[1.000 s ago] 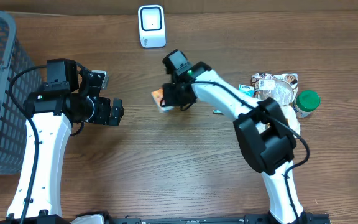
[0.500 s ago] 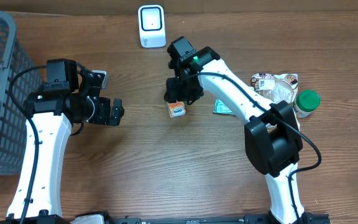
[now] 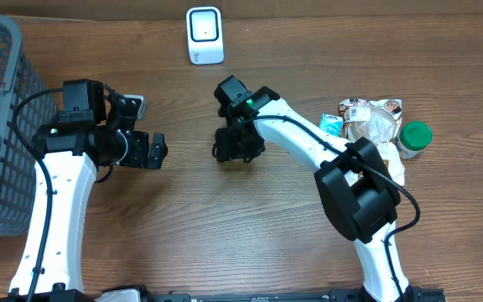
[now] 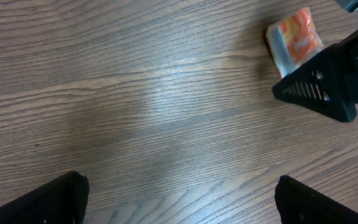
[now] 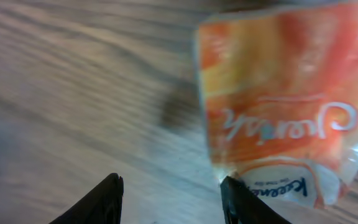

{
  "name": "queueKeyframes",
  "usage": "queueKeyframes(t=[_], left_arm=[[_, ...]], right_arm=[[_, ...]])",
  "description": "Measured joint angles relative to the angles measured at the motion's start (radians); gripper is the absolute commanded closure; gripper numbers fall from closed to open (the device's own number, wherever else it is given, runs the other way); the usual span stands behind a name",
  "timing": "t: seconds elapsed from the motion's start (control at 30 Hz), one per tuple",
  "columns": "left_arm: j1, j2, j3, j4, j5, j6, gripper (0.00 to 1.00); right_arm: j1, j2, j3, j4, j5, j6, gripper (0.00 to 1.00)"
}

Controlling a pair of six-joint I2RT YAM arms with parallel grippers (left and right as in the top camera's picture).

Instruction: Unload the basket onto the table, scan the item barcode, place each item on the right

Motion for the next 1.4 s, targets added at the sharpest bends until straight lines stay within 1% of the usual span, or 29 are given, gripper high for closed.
queueKeyframes(t=[0.2,0.3,0.33,0.37,0.43,0.5,0.57,0.63,0.73,0.97,1.07,1.2,1.4], left_arm=[[0.0,0.0,0.0,0.0,0.0,0.0,0.0],[0.0,0.0,0.0,0.0,0.0,0.0,0.01],[0.0,0.0,0.0,0.0,0.0,0.0,0.0],[0.0,0.0,0.0,0.0,0.0,0.0,0.0],[0.0,0.0,0.0,0.0,0.0,0.0,0.0],[0.0,0.0,0.0,0.0,0.0,0.0,0.0],[0.0,0.0,0.0,0.0,0.0,0.0,0.0],[0.0,0.0,0.0,0.0,0.0,0.0,0.01],[0.0,0.0,0.0,0.0,0.0,0.0,0.0],[0.0,0.0,0.0,0.0,0.0,0.0,0.0],[0.0,0.0,0.0,0.0,0.0,0.0,0.0],[0.0,0.0,0.0,0.0,0.0,0.0,0.0],[0.0,0.0,0.0,0.0,0.0,0.0,0.0]], right_arm=[[-0.04,0.0,-0.002,-0.004,0.092,0.011,0.51],[-0.08,0.0,-0.002,-0.004,0.143,-0.009,0.51],[-0.096,0.0,-0.002,0.002,0.156,-0.046,0.52],[-0.11,0.0,-0.002,0.01,0.166,-0.084,0.55],[-0.153,0.0,0.001,0.027,0.19,-0.189,0.55],[-0.171,0.001,0.016,0.006,0.2,-0.219,0.56],[-0.188,0.002,0.061,-0.02,0.204,-0.241,0.51],[-0.199,0.002,0.128,-0.03,0.208,-0.252,0.51],[-0.212,0.001,0.204,0.006,0.208,-0.24,0.51],[-0.293,0.018,0.212,0.06,0.211,-0.169,0.48],[-0.313,0.064,0.212,0.064,0.215,-0.162,0.49],[-0.302,0.145,0.21,0.069,0.188,-0.158,0.48],[-0.246,0.15,0.21,0.055,0.146,-0.166,0.48]])
